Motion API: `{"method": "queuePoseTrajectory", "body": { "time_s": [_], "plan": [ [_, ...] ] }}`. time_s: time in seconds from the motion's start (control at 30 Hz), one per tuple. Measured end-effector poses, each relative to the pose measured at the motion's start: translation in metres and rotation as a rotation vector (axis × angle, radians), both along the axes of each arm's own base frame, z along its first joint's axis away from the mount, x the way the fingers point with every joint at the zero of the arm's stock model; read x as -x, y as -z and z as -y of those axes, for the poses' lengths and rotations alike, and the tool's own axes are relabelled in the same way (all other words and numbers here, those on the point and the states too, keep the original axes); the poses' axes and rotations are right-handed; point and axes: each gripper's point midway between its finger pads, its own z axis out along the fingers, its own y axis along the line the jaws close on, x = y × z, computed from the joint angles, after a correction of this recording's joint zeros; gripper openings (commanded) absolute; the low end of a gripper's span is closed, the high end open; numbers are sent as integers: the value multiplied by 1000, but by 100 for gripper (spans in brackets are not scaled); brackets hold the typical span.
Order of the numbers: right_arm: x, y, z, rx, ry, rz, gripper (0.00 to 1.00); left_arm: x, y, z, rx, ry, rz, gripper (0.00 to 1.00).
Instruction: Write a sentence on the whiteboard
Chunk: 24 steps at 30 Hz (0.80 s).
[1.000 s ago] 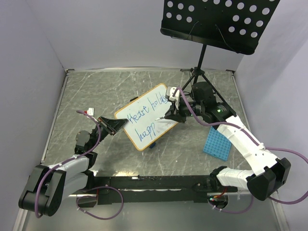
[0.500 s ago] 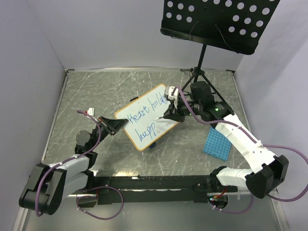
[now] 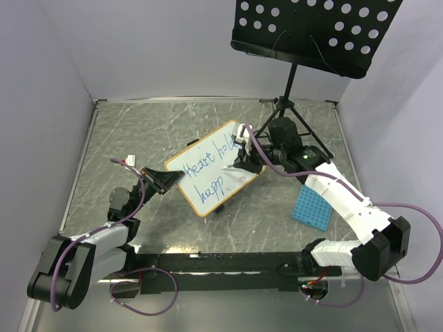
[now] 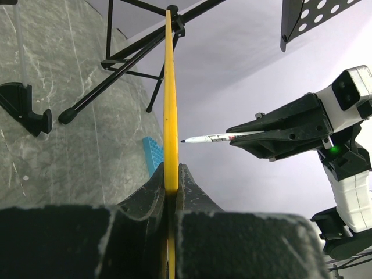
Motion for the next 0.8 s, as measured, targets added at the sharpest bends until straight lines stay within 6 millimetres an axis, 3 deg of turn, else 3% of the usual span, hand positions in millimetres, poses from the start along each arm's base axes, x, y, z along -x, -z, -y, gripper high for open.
{"method": "queuePoseTrajectory", "body": {
  "time_s": [0.43, 0.8],
  "plan": [
    [-5, 15, -2, 43, 17, -15, 0, 0, 1, 0, -2, -2, -4, 1],
    [1, 11, -1, 34, 5, -13, 0, 0, 0, 0, 0, -2, -1, 1]
  ]
}}
